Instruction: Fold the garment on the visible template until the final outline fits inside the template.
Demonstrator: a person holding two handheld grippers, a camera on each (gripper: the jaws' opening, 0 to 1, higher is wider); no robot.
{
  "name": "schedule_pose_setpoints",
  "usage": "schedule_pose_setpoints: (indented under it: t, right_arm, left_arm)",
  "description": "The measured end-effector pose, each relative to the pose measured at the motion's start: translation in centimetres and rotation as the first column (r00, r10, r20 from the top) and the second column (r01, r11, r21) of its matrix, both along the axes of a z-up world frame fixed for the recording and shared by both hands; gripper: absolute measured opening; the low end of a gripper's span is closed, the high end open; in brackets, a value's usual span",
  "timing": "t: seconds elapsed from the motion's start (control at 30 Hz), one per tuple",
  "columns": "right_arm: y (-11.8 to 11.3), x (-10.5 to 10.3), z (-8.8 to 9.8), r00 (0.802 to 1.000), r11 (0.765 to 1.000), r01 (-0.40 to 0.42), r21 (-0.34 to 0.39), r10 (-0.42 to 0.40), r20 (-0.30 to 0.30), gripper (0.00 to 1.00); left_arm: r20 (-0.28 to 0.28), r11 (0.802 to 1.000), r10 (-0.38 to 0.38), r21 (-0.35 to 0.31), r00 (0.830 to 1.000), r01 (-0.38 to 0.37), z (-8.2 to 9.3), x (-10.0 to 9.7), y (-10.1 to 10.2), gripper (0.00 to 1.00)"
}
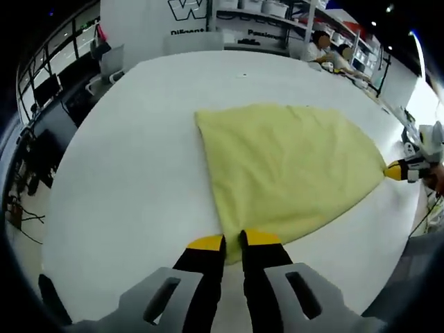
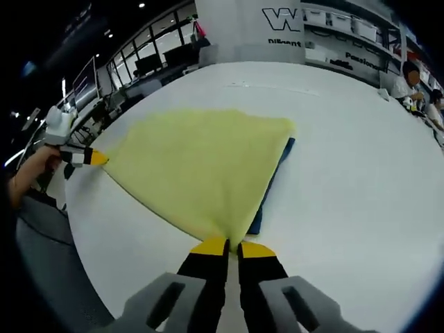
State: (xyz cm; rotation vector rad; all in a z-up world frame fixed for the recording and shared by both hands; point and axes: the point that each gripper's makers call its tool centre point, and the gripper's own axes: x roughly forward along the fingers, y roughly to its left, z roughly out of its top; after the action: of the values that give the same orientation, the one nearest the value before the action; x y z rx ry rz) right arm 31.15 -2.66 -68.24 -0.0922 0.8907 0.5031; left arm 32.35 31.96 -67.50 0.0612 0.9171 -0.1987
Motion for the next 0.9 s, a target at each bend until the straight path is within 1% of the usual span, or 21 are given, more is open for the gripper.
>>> schedule_pose_setpoints:
  t: [0.03, 0.07, 0.2, 0.23, 0.27, 0.33, 0.4, 0.57, 0.63, 0.67, 0.7, 0.73, 0.77, 0.8, 0.83, 0.87, 0.9]
  right_arm:
    - [0.0, -0.1, 0.0, 1.0, 1.0, 0.001, 0.0, -0.001, -0.004, 0.0]
    - [0.0, -0.2, 0.0, 1.0, 1.0, -0.016, -0.016, 0.016, 0.006, 0.0]
    - [0.0, -0.3, 0.0, 1.0, 0.999, -0.018, -0.026, 0.019, 0.005, 0.0]
    - [0.0, -0.3, 0.0, 1.0, 1.0, -0.014, -0.026, 0.014, 0.004, 0.0]
    - [0.0, -0.4, 0.0, 1.0, 1.0, -0.014, -0.028, 0.014, 0.005, 0.0]
    - [0.0, -0.4, 0.0, 1.0, 0.999, -0.017, -0.035, 0.017, 0.007, 0.0]
    - [0.1, -0.5, 0.0, 1.0, 0.999, -0.024, -0.04, 0.024, 0.006, 0.0]
    - [0.1, -0.4, -0.1, 0.999, 0.997, -0.048, -0.059, 0.048, 0.012, 0.0]
    - [0.0, -0.4, 0.0, 0.999, 0.998, -0.037, -0.059, 0.038, 0.009, 0.01]
    - [0.0, -0.3, 0.0, 1.0, 0.998, -0.029, -0.058, 0.029, 0.006, 0.02]
    - [0.0, -0.2, 0.2, 1.0, 0.999, -0.006, -0.044, 0.007, 0.011, 0.04]
    - [0.0, -0.2, 0.4, 1.0, 0.999, -0.004, -0.042, 0.005, 0.016, 0.06]
    - [-0.1, -0.1, 0.8, 0.999, 0.999, 0.008, -0.038, -0.007, 0.032, 0.08]
    - [-0.1, 0.0, 1.0, 0.999, 0.999, 0.009, -0.034, -0.008, 0.038, 0.14]
    - [0.0, 0.1, 1.4, 0.999, 1.0, 0.019, -0.023, -0.018, 0.046, 0.2]
    - [0.0, 0.1, 1.6, 0.998, 1.0, 0.023, -0.017, -0.022, 0.051, 0.29]
    - [0.1, 0.3, 2.1, 0.997, 1.0, 0.029, -0.006, -0.029, 0.069, 0.34]
  left_arm:
    - [-0.001, 1.0, 0.0, 0.0, 1.0, 0.0, 0.0, 0.0, 0.0, 0.13]
    - [-0.004, 1.0, -0.001, 0.001, 1.0, 0.001, 0.0, -0.2, 0.1, 0.13]
    - [-0.007, 1.0, -0.007, 0.008, 1.0, 0.007, 0.0, -0.5, 0.3, 0.12]
    - [-0.008, 1.0, -0.008, 0.013, 1.0, 0.008, 0.0, -0.6, 0.4, 0.11]
    - [-0.012, 0.999, -0.012, 0.031, 1.0, 0.013, -0.1, -0.8, 0.6, 0.1]
    - [-0.002, 0.999, -0.022, 0.041, 1.0, 0.022, -0.1, -1.0, 0.7, 0.09]
    - [0.006, 0.999, -0.016, 0.042, 1.0, 0.016, -0.1, -1.0, 0.8, 0.09]
    - [0.002, 0.999, -0.013, 0.049, 1.0, 0.013, -0.1, -1.0, 0.8, 0.09]
    - [-0.001, 0.998, -0.024, 0.063, 1.0, 0.024, 0.0, -1.0, 0.7, 0.09]
    - [0.005, 0.993, -0.062, 0.1, 0.998, 0.061, 0.1, -0.8, 0.5, 0.09]
    - [0.027, 0.974, -0.157, 0.172, 0.987, 0.15, 0.3, -0.6, 0.4, 0.1]
    - [0.036, 0.964, -0.182, 0.202, 0.983, 0.171, 0.4, -0.5, 0.4, 0.13]
    - [0.041, 0.959, -0.188, 0.225, 0.981, 0.174, 0.5, -0.5, 0.7, 0.15]
    - [0.039, 0.968, -0.165, 0.199, 0.986, 0.154, 0.5, -0.6, 0.6, 0.16]
    - [0.034, 0.976, -0.14, 0.171, 0.99, 0.132, 0.6, -0.7, 0.5, 0.2]
    - [0.039, 0.986, -0.113, 0.131, 0.993, 0.107, 0.8, -0.8, 0.2, 0.25]
    - [0.063, 0.992, -0.101, 0.087, 0.993, 0.095, 1.2, -0.6, -0.1, 0.29]
